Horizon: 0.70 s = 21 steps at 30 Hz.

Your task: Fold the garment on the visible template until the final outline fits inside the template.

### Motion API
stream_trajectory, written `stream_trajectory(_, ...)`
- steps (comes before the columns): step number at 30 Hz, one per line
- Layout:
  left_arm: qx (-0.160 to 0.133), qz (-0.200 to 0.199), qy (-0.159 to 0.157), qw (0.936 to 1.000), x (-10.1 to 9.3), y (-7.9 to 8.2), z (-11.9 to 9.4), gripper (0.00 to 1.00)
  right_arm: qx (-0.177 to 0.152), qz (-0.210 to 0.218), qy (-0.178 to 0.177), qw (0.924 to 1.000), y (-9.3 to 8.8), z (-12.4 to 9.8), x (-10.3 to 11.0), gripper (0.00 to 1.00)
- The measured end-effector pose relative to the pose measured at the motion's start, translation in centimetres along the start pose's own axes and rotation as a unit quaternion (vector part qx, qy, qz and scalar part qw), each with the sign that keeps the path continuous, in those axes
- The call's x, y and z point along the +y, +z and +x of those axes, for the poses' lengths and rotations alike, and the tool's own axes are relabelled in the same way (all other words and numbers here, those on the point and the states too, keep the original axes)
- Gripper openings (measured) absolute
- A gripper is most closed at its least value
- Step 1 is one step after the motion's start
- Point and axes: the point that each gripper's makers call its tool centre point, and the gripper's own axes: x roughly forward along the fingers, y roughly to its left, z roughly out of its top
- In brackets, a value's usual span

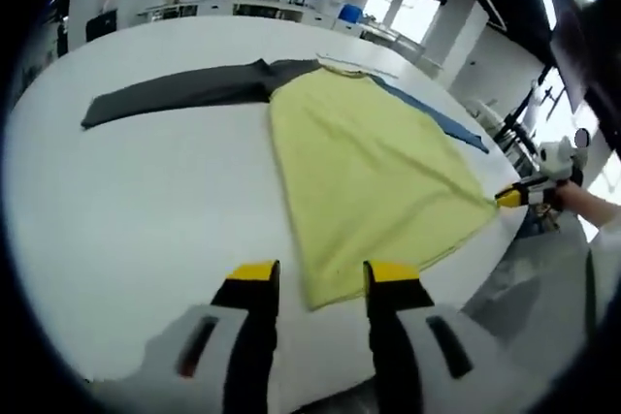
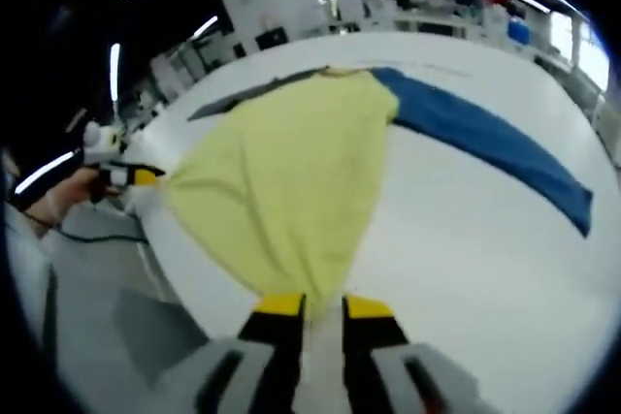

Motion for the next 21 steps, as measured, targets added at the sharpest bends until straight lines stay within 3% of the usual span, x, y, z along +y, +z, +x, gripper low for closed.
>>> stream_trajectory(5, -0.037, 0.014, -0.021, 0.999, -0.6, 2.0, 0.3, 0.57, -0.031, -0.004, 0.002, 0.9995, 1.5, -0.4, -0.6, 0.47)
stream_trajectory(8, -0.067, 0.028, -0.034, 0.9968, -1.6, 3.3, 0.2, 0.76, -0.048, -0.011, -0.007, 0.9987, 2.2, -0.6, -1.1, 0.63)
stream_trajectory(15, -0.075, 0.051, -0.048, 0.9947, -1.9, 4.4, 0.0, 0.97, -0.083, -0.01, -0.025, 0.9962, 3.8, -0.9, -3.3, 0.98)
stream_trajectory(18, -0.076, 0.051, -0.049, 0.9946, -2.5, 4.6, -0.1, 0.99, -0.091, -0.003, -0.035, 0.9952, 4.3, -1.1, -4.4, 0.99)
stream_trajectory(21, -0.077, 0.053, -0.046, 0.9946, -2.8, 4.9, -0.4, 0.99, -0.097, 0.012, -0.048, 0.9941, 5.1, -1.4, -6.9, 0.99)
